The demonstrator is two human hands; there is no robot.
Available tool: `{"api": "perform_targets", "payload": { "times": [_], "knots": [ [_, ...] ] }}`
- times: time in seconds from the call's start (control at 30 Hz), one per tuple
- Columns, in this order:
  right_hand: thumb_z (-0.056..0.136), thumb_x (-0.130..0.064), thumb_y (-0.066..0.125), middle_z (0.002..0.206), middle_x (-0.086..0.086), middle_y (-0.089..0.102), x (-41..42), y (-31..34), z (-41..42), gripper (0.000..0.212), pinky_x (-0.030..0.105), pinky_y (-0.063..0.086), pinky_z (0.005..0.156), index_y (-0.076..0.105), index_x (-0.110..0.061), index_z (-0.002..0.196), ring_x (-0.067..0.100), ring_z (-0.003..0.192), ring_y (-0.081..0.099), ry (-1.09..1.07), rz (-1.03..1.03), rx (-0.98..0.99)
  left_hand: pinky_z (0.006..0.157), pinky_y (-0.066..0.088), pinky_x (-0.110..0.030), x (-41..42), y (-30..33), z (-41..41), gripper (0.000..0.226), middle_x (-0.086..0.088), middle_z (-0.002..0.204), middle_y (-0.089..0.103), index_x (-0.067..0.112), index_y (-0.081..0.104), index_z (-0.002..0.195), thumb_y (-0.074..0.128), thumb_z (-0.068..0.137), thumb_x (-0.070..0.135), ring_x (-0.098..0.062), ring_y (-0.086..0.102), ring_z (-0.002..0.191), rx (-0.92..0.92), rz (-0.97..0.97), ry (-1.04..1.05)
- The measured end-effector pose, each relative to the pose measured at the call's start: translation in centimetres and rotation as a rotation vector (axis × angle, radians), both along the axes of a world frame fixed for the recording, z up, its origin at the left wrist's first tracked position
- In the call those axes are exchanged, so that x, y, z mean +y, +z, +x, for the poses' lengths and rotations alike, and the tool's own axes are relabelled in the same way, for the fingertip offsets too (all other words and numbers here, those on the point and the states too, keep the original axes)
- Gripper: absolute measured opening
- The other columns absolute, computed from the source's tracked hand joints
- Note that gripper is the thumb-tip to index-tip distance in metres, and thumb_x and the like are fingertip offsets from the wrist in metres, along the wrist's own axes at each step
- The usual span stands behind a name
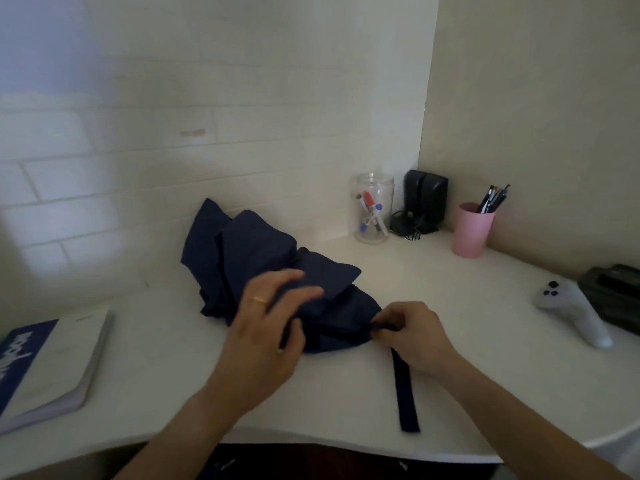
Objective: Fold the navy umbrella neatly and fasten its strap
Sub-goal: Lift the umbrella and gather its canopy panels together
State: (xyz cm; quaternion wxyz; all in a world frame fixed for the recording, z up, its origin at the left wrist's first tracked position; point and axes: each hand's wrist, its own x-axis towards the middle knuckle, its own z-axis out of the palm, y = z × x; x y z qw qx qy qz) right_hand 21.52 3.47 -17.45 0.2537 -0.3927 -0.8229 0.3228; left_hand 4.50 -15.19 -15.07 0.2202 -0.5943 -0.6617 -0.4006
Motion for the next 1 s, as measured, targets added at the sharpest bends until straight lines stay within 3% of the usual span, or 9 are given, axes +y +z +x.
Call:
{"api": "perform_targets", "payload": {
  "times": [0.07, 0.17, 0.27, 0.37, 0.5, 0.63, 0.7, 0.8, 1.0],
  "knots": [
    [0.075, -0.013, 0.078, 0.080, -0.011, 0.077, 0.0, 0.5, 0.9, 0.014, 0.027, 0.056, 0.073, 0.077, -0.027, 0.076, 0.007, 0.075, 0.071, -0.004, -0.010, 0.037, 0.110, 0.042, -0.027, 2.1, -0.8, 1.6, 0.036, 0.005, 0.136, 0.057, 0.023, 0.069, 0.124, 0.074, 0.089, 0.021, -0.012, 0.049, 0.130, 0.074, -0.150, -0.177],
    [0.078, -0.011, 0.081, 0.070, -0.008, 0.074, -0.4, 1.1, 2.5, 0.014, 0.022, 0.052, 0.058, 0.076, -0.024, 0.075, 0.004, 0.053, 0.061, -0.003, -0.012, 0.143, 0.103, 0.046, -0.031, 5.0, -2.7, 1.8, 0.039, 0.011, 0.134, 0.062, 0.032, 0.069, 0.123, 0.066, 0.086, 0.046, -0.011, 0.054, 0.124, 0.076, -0.290, -0.116],
    [0.075, -0.013, 0.086, 0.068, -0.008, 0.073, -0.7, 1.3, 3.8, 0.016, 0.012, 0.043, 0.051, 0.078, -0.026, 0.071, 0.005, 0.049, 0.051, 0.028, 0.070, 0.188, 0.087, 0.049, -0.032, 6.2, -4.0, 0.8, 0.024, 0.013, 0.113, 0.073, 0.032, 0.077, 0.108, 0.073, 0.085, 0.037, -0.014, 0.065, 0.103, 0.091, -0.324, -0.041],
    [0.069, -0.013, 0.089, 0.069, -0.009, 0.071, -0.7, 1.4, 4.8, 0.022, 0.011, 0.042, 0.053, 0.077, -0.031, 0.068, 0.004, 0.051, 0.051, 0.097, 0.106, 0.108, 0.075, 0.052, -0.029, 5.8, -4.8, 0.0, 0.019, 0.016, 0.092, 0.079, 0.034, 0.082, 0.092, 0.082, 0.076, 0.024, -0.012, 0.071, 0.083, 0.054, -0.273, 0.001],
    [0.066, -0.043, 0.090, 0.076, -0.010, 0.070, -0.9, 1.4, 4.5, 0.036, 0.012, 0.043, 0.058, 0.074, -0.043, 0.098, 0.002, 0.056, 0.055, 0.214, 0.007, -0.064, 0.077, 0.049, -0.026, 5.4, -5.1, -0.3, 0.016, 0.017, 0.088, 0.080, 0.036, 0.083, 0.088, 0.072, 0.077, 0.036, -0.008, 0.072, 0.079, 0.100, -0.215, 0.016],
    [0.071, -0.050, 0.082, 0.106, -0.017, 0.060, -2.1, 0.4, 2.9, 0.066, 0.018, 0.050, 0.077, 0.056, -0.047, 0.131, 0.000, 0.083, 0.059, 0.269, 0.381, -0.117, 0.077, 0.047, -0.026, 5.4, -4.8, 0.2, 0.030, 0.016, 0.087, 0.079, 0.034, 0.083, 0.086, 0.060, 0.084, 0.052, -0.009, 0.070, 0.078, 0.131, -0.154, 0.014],
    [0.079, -0.041, 0.076, 0.110, -0.013, 0.057, -2.8, -0.1, 2.4, 0.057, 0.022, 0.051, 0.073, 0.057, -0.040, 0.132, 0.004, 0.083, 0.059, 0.272, 0.634, -0.115, 0.075, 0.051, -0.028, 5.5, -4.8, 0.2, 0.033, 0.016, 0.087, 0.079, 0.034, 0.083, 0.087, 0.057, 0.085, 0.056, -0.008, 0.069, 0.078, 0.118, -0.152, 0.018],
    [0.087, -0.025, 0.071, 0.096, -0.001, 0.064, -3.0, -0.6, 2.2, 0.022, 0.031, 0.054, 0.057, 0.074, -0.025, 0.109, 0.017, 0.072, 0.064, 0.283, 0.905, 0.002, 0.074, 0.054, -0.032, 5.4, -5.0, 0.2, 0.031, 0.016, 0.087, 0.079, 0.035, 0.083, 0.087, 0.060, 0.085, 0.056, -0.007, 0.069, 0.078, 0.091, -0.151, 0.018],
    [0.086, -0.019, 0.064, 0.085, -0.002, 0.069, -3.1, -0.6, 2.7, 0.011, 0.032, 0.051, 0.055, 0.075, -0.018, 0.088, 0.022, 0.071, 0.064, 0.262, 0.980, -0.007, 0.076, 0.057, -0.032, 5.3, -5.1, 0.2, 0.025, 0.015, 0.086, 0.079, 0.032, 0.083, 0.087, 0.068, 0.083, 0.053, -0.009, 0.069, 0.078, 0.077, -0.157, -0.011]
  ]
}}
